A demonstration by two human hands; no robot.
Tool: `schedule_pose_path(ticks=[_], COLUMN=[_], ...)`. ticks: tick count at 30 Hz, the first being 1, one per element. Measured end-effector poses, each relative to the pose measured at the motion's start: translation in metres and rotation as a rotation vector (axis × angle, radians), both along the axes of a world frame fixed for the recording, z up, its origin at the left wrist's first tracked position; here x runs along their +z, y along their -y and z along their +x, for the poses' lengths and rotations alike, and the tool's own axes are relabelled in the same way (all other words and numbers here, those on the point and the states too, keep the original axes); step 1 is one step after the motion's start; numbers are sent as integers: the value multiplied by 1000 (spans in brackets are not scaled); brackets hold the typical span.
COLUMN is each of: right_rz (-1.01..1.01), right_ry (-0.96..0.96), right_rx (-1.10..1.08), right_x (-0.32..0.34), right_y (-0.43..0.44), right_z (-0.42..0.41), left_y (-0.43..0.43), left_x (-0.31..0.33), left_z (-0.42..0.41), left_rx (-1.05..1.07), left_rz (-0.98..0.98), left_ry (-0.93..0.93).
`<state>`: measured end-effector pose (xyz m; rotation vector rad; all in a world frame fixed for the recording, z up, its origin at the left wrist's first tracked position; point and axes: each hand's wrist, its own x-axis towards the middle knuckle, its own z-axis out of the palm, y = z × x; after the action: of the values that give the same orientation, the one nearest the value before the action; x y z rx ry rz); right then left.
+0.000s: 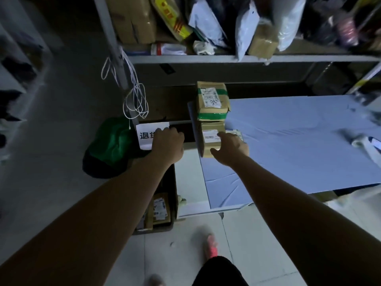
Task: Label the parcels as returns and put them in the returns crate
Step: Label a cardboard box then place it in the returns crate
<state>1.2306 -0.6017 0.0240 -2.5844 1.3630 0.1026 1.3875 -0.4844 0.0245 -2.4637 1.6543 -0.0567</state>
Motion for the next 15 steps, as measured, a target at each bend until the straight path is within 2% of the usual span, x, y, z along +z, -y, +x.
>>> schedule_pose_path(ticks=[5, 7, 10, 15], right_rz=[126, 196, 330, 482], right_ry=[53, 89, 168, 289], right_rx=[-73, -114, -129, -89], right_x=[-29, -46, -74, -113], right_y=[63, 90, 127, 170], right_z=[-23, -22, -14, 8], left_y=[51, 78, 117, 169], left_x=[-33, -54, -91, -129], left_z=[-23, -29, -31, -37], left_rx=[2, 52, 230, 571], left_rz=[57, 49, -82, -170], left_ry=[24, -66, -363, -922])
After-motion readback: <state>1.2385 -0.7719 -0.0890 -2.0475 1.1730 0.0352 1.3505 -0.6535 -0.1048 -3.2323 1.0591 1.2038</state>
